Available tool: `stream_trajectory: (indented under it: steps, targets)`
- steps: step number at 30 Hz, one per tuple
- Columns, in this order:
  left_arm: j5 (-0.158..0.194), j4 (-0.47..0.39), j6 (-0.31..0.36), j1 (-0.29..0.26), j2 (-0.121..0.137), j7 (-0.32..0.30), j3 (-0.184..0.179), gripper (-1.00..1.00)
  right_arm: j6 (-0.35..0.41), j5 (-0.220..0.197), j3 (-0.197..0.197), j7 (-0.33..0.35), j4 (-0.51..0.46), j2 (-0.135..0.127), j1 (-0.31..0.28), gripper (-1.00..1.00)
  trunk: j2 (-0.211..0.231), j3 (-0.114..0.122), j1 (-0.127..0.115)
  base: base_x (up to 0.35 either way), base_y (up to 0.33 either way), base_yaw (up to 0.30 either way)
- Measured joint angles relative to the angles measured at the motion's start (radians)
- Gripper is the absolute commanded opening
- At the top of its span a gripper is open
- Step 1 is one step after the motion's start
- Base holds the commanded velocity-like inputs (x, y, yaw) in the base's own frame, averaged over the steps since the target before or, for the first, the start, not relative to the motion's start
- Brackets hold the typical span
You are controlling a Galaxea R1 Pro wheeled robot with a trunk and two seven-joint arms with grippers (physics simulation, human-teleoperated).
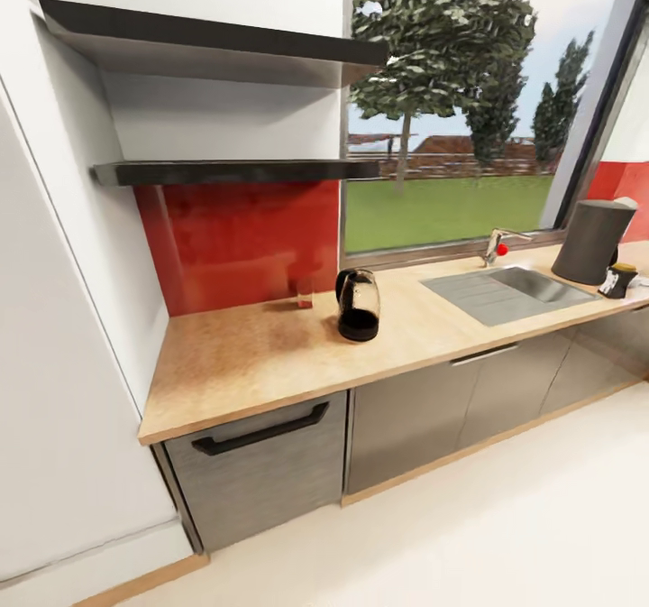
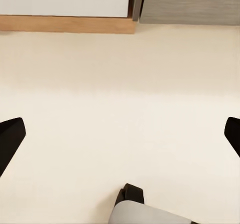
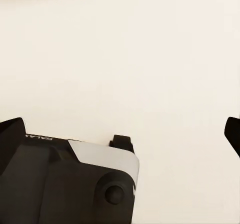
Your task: Set up a coffee station on the kitchen countertop: keep the coffee maker on the countertop, move the bottle of coffee from the kitchen shelf to the counter next to the coffee maker, place a paper coffee filter on top of the coffee maker, put the saucer next to the coffee maker with the coffee cup on the saucer, and place the electric kettle next to the coffee maker.
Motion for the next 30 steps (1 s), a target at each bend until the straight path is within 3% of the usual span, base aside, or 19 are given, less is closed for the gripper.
stream_trajectory:
  steps: [15, 19, 23, 29, 30]
  targets:
    - [-0.007, 0.001, -0.003, 0.0, -0.002, -0.001, -0.002, 1.0, 0.0, 0.0, 0.0, -0.001, 0.0, 0.0, 0.0, 1.0, 0.0, 0.0, 0.0, -0.004, 0.247, -0.236]
    - [-0.081, 0.003, -0.005, 0.0, -0.021, -0.002, -0.011, 1.0, 0.0, 0.002, 0.001, -0.001, 0.0, 0.0, 0.0, 1.0, 0.0, 0.0, 0.0, 0.0, 0.01, -0.017]
    - [-0.19, 0.002, -0.008, 0.0, -0.06, 0.0, -0.019, 1.0, -0.001, 0.003, 0.001, -0.001, 0.0, -0.003, 0.0, 1.0, 0.0, 0.0, 0.0, 0.0, 0.002, -0.003]
    - [-0.223, -0.002, -0.017, -0.001, -0.08, -0.012, -0.02, 1.0, -0.009, 0.001, 0.001, -0.002, -0.001, -0.003, 0.0, 1.0, 0.0, 0.0, 0.0, 0.0, 0.0, 0.0]
    - [-0.226, -0.009, -0.018, -0.004, -0.098, -0.014, -0.02, 1.0, -0.011, -0.001, 0.001, -0.002, -0.002, -0.002, 0.0, 1.0, 0.0, 0.0, 0.0, 0.0, 0.0, 0.0]
